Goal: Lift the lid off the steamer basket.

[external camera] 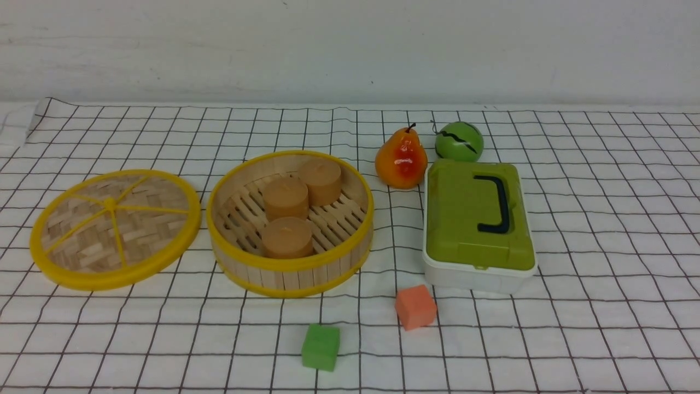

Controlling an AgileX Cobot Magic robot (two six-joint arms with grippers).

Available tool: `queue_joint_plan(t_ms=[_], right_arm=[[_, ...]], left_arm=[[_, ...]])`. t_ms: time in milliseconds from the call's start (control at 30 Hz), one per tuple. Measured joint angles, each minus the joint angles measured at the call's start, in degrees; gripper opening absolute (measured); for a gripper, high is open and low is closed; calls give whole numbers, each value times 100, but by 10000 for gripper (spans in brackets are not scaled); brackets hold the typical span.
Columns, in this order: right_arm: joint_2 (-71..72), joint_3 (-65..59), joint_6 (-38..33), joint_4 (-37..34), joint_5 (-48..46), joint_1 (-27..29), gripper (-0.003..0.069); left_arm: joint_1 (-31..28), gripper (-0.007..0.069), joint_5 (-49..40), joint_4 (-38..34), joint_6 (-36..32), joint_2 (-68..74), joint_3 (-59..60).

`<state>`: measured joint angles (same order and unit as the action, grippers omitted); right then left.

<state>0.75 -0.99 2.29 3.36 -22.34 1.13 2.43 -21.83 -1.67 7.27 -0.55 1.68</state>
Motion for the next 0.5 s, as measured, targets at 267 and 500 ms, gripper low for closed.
queue_joint_plan(t_ms=[267,500], right_arm=[[0,0,0,0,0,0,239],[0,0,0,0,0,0,239]], left_arm=[[0,32,0,0,0,0,0],[0,38,0,0,0,0,0]])
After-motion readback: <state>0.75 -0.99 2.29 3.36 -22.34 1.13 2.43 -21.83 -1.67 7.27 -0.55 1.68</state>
